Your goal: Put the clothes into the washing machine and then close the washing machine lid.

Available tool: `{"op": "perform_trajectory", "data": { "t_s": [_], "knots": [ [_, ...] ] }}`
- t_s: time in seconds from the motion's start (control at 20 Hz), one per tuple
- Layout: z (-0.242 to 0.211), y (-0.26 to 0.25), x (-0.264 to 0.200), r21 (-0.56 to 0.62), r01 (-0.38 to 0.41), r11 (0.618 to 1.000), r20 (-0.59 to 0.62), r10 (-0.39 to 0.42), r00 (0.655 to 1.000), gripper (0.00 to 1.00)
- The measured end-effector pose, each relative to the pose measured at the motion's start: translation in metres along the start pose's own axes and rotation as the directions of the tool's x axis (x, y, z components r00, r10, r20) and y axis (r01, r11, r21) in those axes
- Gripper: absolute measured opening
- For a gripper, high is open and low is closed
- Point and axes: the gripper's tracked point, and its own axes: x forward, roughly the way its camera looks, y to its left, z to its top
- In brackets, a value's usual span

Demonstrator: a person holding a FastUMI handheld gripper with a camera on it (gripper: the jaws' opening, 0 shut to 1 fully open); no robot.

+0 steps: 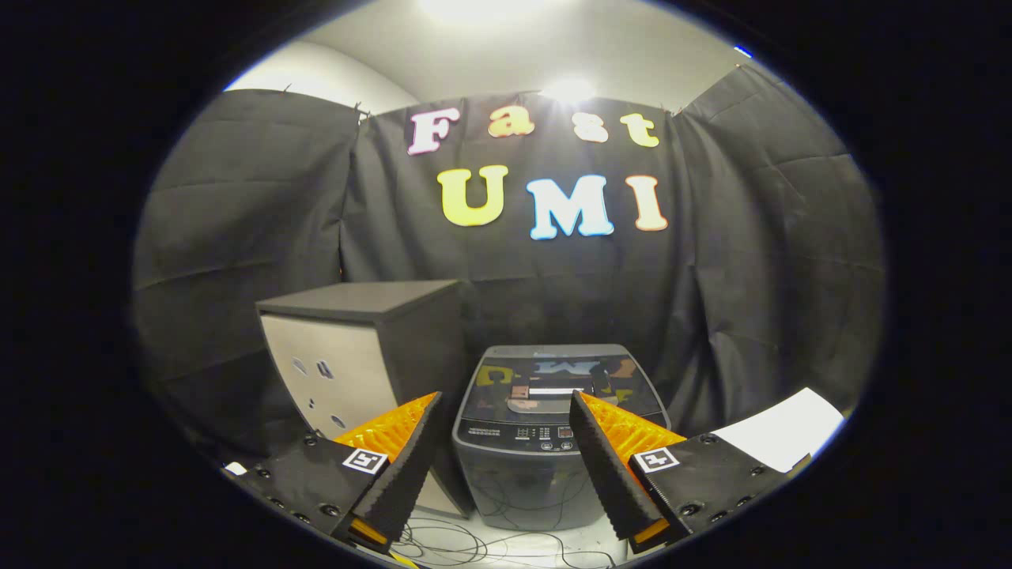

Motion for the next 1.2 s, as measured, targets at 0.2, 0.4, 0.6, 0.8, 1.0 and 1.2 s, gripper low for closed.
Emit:
{"op": "perform_trajectory", "data": {
  "t_s": [0.2,0.4,0.6,0.8,1.0,1.2],
  "knots": [
    [0.015,0.015,-0.035,-0.059,-0.026,0.998,0.045,0.028,0.999,0.97],
    [0.021,0.015,-0.043,-0.064,0.001,0.998,0.071,0.003,0.997,0.97],
    [0.021,0.019,-0.049,-0.072,0.013,0.997,0.069,-0.008,0.998,0.97],
    [0.021,0.024,-0.051,-0.089,0.019,0.996,0.070,-0.013,0.997,0.97],
    [0.023,0.028,-0.049,-0.083,0.020,0.996,0.062,-0.015,0.998,0.97],
    [0.023,0.033,-0.048,-0.079,0.017,0.997,0.057,-0.012,0.998,0.97]
  ]
}}
